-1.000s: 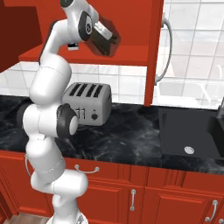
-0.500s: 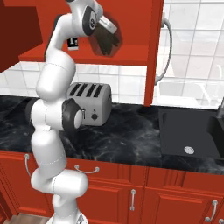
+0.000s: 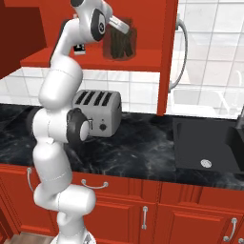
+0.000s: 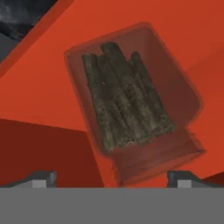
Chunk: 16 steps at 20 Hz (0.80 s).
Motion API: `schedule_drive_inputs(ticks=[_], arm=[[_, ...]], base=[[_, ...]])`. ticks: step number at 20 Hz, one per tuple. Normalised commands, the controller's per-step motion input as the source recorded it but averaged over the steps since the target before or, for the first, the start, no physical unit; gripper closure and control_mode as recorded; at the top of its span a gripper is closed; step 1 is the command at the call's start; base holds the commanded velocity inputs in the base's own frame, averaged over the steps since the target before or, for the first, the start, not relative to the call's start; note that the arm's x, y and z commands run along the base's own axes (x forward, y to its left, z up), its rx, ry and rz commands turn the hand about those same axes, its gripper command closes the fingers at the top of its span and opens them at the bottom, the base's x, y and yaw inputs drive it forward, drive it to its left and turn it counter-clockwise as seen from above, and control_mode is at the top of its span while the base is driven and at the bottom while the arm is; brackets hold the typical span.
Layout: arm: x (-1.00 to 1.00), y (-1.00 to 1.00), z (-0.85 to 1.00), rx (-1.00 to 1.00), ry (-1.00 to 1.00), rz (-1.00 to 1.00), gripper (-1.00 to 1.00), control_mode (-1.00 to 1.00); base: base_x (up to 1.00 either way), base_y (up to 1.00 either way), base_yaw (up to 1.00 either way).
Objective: Pick the candle and jar from the dining table and place them in the open cabinet. Close the cabinet after placing the objects.
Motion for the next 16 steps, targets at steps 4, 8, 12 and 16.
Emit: schedule_drive_inputs(ticks=[4,8,12,16], arm=[[-0.21,0.0,0.0,-0.09,-0.22,0.0,-1.0,-1.0],[-0.25,0.0,0.0,-0.08,-0.21,0.0,-1.0,-1.0],[-0.5,0.0,0.0,-0.01,-0.14,0.0,-1.0,-1.0],[-0.61,0.03,0.0,0.0,-0.02,-0.01,-1.0,-1.0]], base=[[0.0,0.0,0.0],[0.0,0.0,0.0],[0.0,0.0,0.0],[0.0,0.0,0.0]])
